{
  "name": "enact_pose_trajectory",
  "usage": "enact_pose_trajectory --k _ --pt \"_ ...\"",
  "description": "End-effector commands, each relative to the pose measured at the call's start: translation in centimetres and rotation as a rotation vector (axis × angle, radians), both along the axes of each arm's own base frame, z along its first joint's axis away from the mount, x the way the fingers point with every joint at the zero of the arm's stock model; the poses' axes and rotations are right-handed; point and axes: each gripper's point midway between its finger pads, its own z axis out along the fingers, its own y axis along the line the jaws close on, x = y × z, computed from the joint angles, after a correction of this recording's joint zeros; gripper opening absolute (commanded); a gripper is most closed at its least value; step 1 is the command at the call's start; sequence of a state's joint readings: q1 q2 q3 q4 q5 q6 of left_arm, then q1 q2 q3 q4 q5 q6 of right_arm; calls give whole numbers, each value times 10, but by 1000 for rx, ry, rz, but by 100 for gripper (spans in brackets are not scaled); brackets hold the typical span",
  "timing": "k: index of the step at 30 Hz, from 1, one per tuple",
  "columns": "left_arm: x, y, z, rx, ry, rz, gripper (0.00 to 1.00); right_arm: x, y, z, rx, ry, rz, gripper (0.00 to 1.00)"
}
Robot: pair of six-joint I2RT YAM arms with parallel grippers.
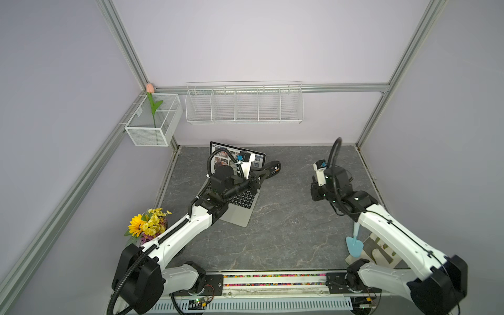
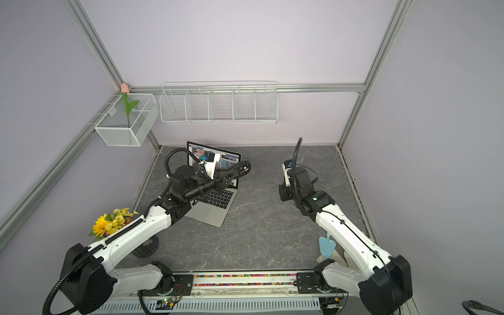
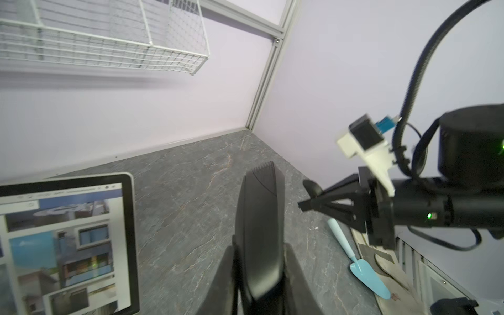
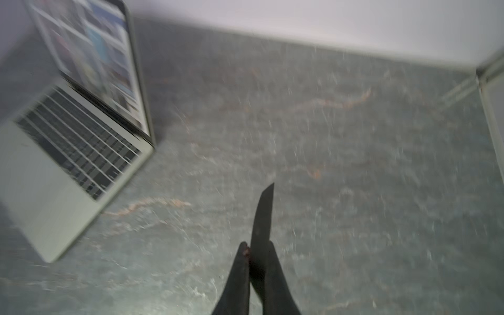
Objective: Insert the wireless mouse receiver into the laptop
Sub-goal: Place the lid at the center of the board, then adjust the mouse as needed.
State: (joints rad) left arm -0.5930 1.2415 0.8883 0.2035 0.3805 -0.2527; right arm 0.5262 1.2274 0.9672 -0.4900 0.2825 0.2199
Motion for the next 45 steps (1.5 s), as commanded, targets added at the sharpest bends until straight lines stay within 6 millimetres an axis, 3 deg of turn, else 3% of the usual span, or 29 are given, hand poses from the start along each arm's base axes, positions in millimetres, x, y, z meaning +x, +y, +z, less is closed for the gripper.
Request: enact_pose_trajectory --k 1,5,9,15,19,21,23,25,26,27,28,33,35,41,45 --pt "-3 7 0 53 30 14 0 -28 -40 -57 -193 187 -212 7" --pt "-7 13 -6 80 19 21 0 -39 -34 -100 -293 275 -198 7" --pt "-9 15 2 14 -41 35 0 -45 -29 -127 -373 355 -167 12" --pt "-10 12 4 -14 -47 16 0 -52 -19 -153 -382 453 -132 19" --pt "-11 11 5 -19 -50 6 0 -52 -11 -149 -336 456 -110 28" --pt "-14 9 7 -18 -71 -13 0 -49 -1 -134 -271 438 -86 41" --pt "-18 4 13 -27 -122 -50 0 -43 14 -104 -175 383 -55 55" --pt "-16 4 18 -52 -162 -37 0 -32 25 -67 -66 302 -50 73" --pt "-14 6 22 -74 -194 -12 0 -25 32 -43 10 249 -51 87" --pt "-13 7 27 -93 -238 19 0 -19 40 -18 102 194 -45 93" --pt "-12 8 31 -102 -286 48 0 -13 47 7 202 139 -49 89" --pt "-2 7 54 -66 -520 252 0 8 80 138 849 -107 -22 89" --pt "2 10 65 -116 -556 286 0 10 90 174 1029 -148 13 89" --pt "0 -3 80 -177 -613 276 0 8 119 214 1267 -101 96 89" --pt "-10 -8 85 -216 -661 228 0 13 131 217 1300 -84 119 89"
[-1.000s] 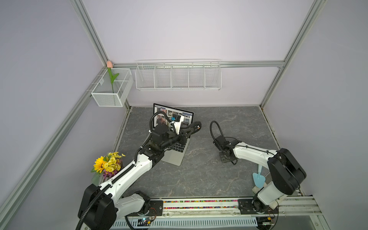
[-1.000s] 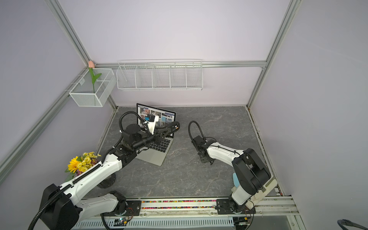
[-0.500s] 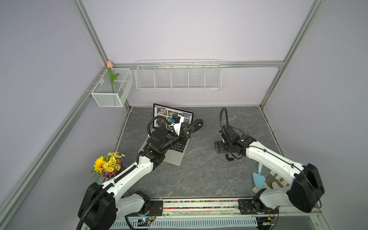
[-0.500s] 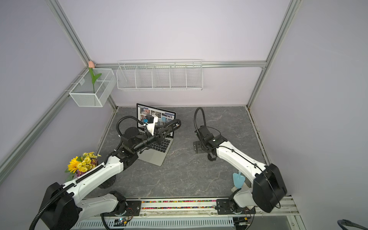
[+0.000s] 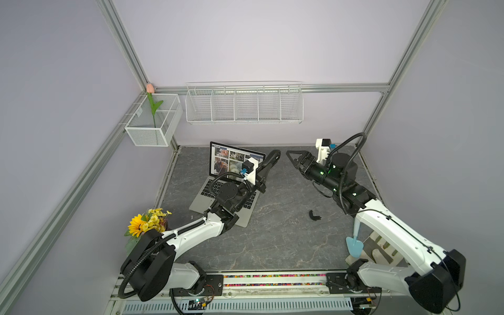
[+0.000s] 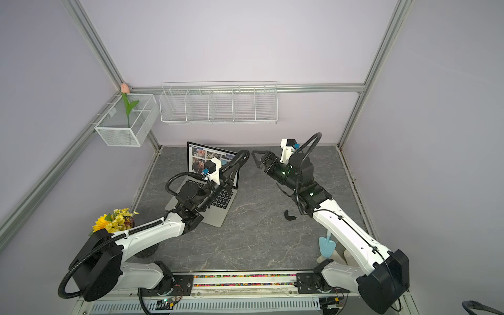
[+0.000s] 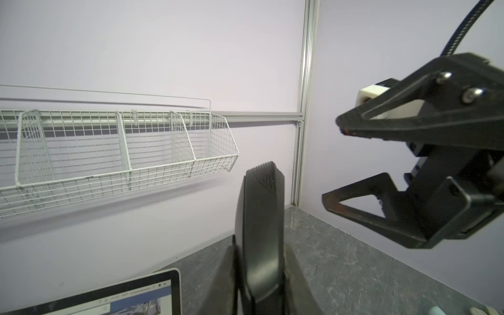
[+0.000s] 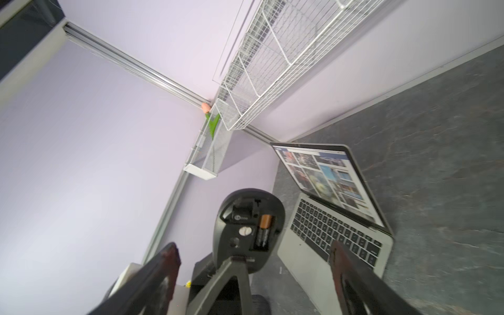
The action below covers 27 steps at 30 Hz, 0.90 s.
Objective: Insert the wireless mouse receiver into the laptop
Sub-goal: Adjust the mouse as needed.
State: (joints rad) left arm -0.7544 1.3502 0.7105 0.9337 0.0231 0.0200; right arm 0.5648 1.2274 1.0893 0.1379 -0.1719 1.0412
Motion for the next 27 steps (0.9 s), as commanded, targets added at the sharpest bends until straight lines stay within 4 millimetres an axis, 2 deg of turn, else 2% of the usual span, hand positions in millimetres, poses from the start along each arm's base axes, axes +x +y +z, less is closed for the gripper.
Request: enact_pose_trajectory --k 1,8,11,15,18,21,27 --pt "-13 2 42 -91 -141 -23 0 -3 14 27 131 -23 60 89" --pt "-22 -7 41 -88 -170 -93 0 3 23 29 134 -48 82 89" --pt "-24 -10 40 -90 -170 -117 0 0 36 39 163 -84 157 89" --pt "-25 -13 39 -98 -172 -132 0 3 47 37 146 -77 191 89" --pt "-24 -14 39 -100 -173 -138 0 5 49 32 142 -70 186 99" --pt "-22 -13 38 -100 -170 -128 0 4 48 32 133 -74 182 89" --pt "-21 -14 35 -92 -157 -124 0 4 42 27 35 -106 149 63"
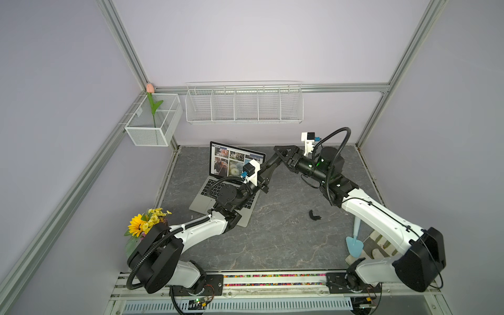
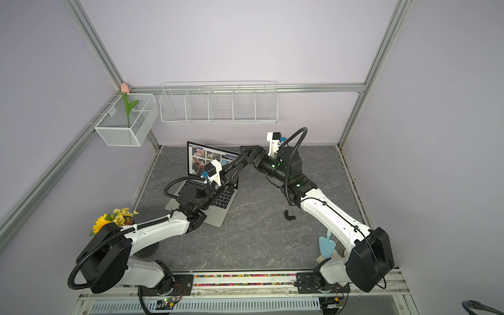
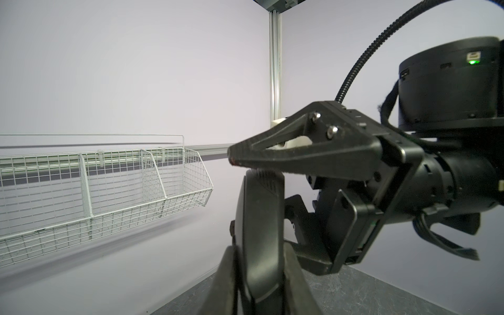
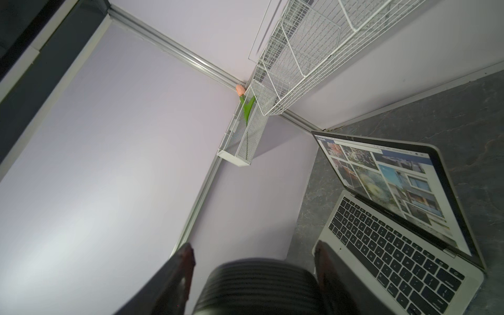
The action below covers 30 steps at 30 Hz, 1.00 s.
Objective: Insert the wireless mouse receiver into the laptop
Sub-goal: Adjust the mouse as needed.
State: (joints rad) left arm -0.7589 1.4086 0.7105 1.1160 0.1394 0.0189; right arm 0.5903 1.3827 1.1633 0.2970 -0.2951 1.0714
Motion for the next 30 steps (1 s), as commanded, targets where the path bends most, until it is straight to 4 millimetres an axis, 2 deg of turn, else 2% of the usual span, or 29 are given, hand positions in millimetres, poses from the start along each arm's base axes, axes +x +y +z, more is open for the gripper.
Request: enact_pose_trajectory --k 1,3,4,5,6,7,9,10,13,18,20,23,26,30 --pt "-3 0 17 -35 -34 -11 0 -8 -3 18 -46 -83 -1 60" --pt "-4 -2 14 -22 -26 -20 2 -6 -4 18 -79 -107 -12 54" --pt "-5 -2 13 -19 -20 -24 10 -6 -5 19 -97 -124 -17 51" --pt "-4 -2 12 -18 -8 -24 31 -5 -6 20 -118 -142 -24 49" --pt "-3 -1 12 -21 9 -21 56 -5 -7 21 -147 -168 -26 48" --pt "1 0 11 -30 40 -12 74 -7 -7 23 -198 -210 -22 47" --pt "4 -2 7 -3 100 -16 87 -10 -10 24 -330 -321 -25 46" --pt "4 -6 4 39 131 -28 98 -13 -11 24 -408 -397 -32 45" --pt "3 -14 -1 159 214 -53 100 -16 -18 20 -598 -521 -49 45" --pt "-12 -18 10 177 146 -124 85 -25 -17 8 -844 -667 -15 45" --pt "-14 -22 10 189 136 -142 79 -29 -14 10 -883 -694 -12 45" --pt "-10 -23 5 197 142 -127 77 -32 -13 14 -891 -707 -14 45" --pt "-9 -23 10 169 134 -129 75 -37 -7 13 -909 -729 7 45" --pt "-10 -24 17 131 118 -140 66 -40 2 8 -934 -749 25 45"
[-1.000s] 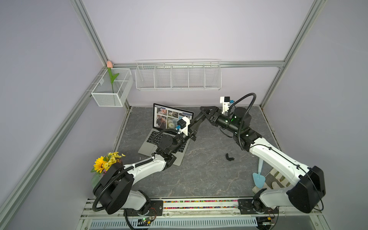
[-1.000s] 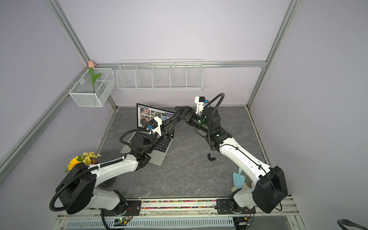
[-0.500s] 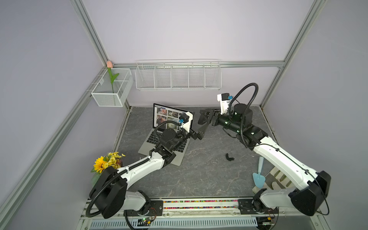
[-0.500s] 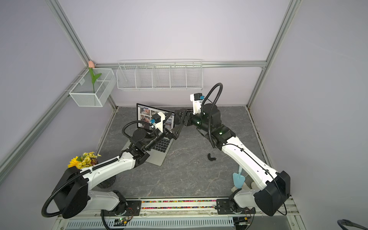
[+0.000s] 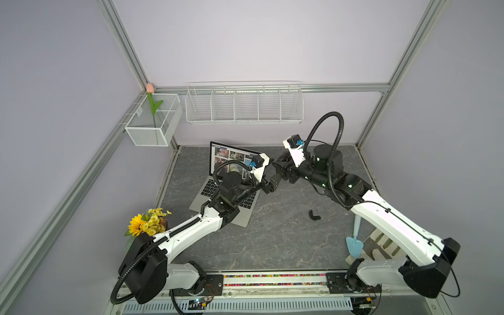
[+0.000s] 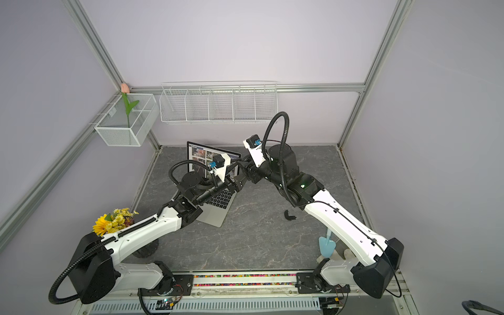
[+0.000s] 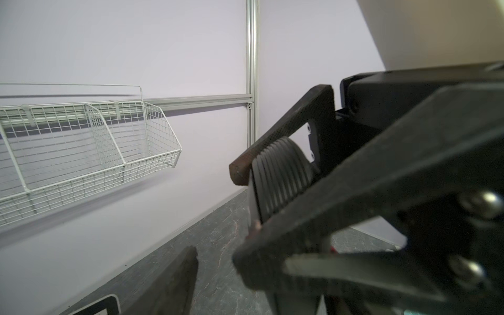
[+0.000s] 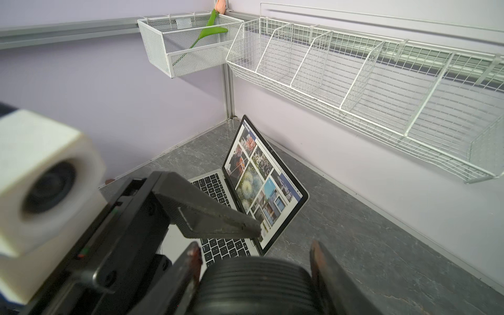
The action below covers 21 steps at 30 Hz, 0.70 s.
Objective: Insert the wireless mouse receiver into the laptop
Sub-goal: Adjust the mouse as needed.
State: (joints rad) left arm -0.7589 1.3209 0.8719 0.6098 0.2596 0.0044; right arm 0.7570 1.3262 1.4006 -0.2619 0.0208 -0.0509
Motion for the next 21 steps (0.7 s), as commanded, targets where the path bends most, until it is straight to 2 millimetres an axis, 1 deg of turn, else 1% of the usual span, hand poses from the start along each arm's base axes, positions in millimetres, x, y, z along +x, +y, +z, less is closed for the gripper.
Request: enact_pose_trajectory --k 1,4,5,9,12,13,16,18,20,21 --pt "-4 -1 23 -67 -51 -19 64 -4 6 4 -47 -50 17 45" --pt "-2 -2 23 -64 -54 -14 61 -7 13 7 -17 -39 34 45" --pt "-2 -2 23 -64 -54 -16 59 -8 15 7 -12 -34 42 44" --pt "-6 -2 25 -85 -52 -34 49 -9 20 -1 -36 -16 61 44" --pt "-9 0 29 -104 -62 -40 48 -9 23 -9 -51 10 71 44" --pt "-10 0 30 -107 -67 -42 45 -9 23 -11 -54 16 70 44" --pt "-13 2 32 -117 -80 -44 37 -9 24 -13 -54 34 72 44" --pt "-15 1 32 -113 -82 -56 30 -11 25 -14 -55 47 82 44" --pt "-15 -1 30 -97 -78 -68 22 -14 26 -13 -44 63 98 46" --pt "-16 -2 30 -88 -77 -73 17 -17 26 -11 -31 76 110 50"
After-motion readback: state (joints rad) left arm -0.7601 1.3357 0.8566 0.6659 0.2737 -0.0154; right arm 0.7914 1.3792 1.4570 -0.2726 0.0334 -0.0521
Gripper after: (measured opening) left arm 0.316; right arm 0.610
